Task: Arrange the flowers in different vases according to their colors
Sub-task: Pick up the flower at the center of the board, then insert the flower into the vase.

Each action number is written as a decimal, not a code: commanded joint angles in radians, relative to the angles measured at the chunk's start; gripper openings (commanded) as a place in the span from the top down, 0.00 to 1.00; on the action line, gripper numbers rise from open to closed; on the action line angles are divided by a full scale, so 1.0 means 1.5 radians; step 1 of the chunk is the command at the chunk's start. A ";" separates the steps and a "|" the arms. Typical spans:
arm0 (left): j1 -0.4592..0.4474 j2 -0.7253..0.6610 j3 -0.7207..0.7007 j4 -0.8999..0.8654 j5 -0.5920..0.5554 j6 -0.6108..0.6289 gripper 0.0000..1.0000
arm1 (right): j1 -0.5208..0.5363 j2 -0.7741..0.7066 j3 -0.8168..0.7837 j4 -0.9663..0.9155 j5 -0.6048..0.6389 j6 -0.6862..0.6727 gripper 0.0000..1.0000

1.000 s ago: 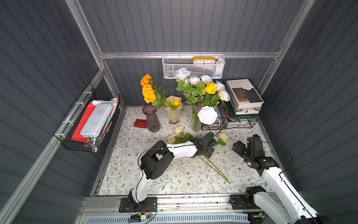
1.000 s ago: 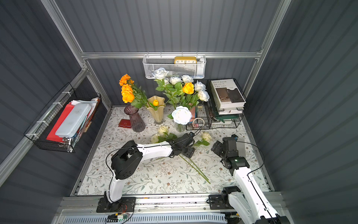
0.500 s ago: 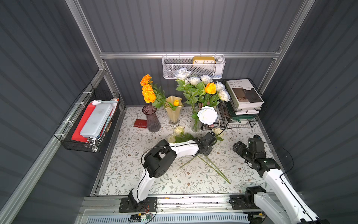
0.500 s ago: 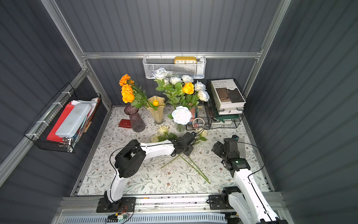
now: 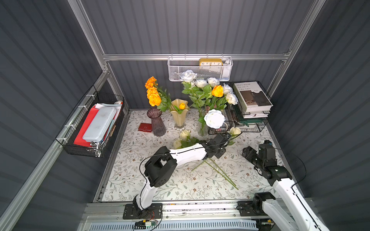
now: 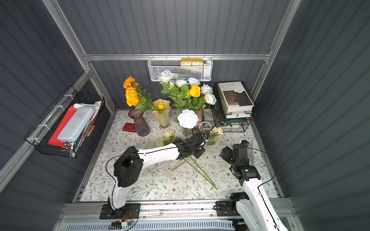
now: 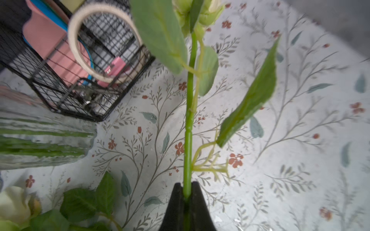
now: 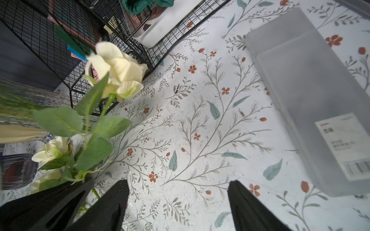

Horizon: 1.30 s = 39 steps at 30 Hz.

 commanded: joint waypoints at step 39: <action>0.657 -0.424 0.103 0.215 -0.053 -0.047 1.00 | -0.011 0.096 -0.003 0.073 -0.058 -0.050 0.17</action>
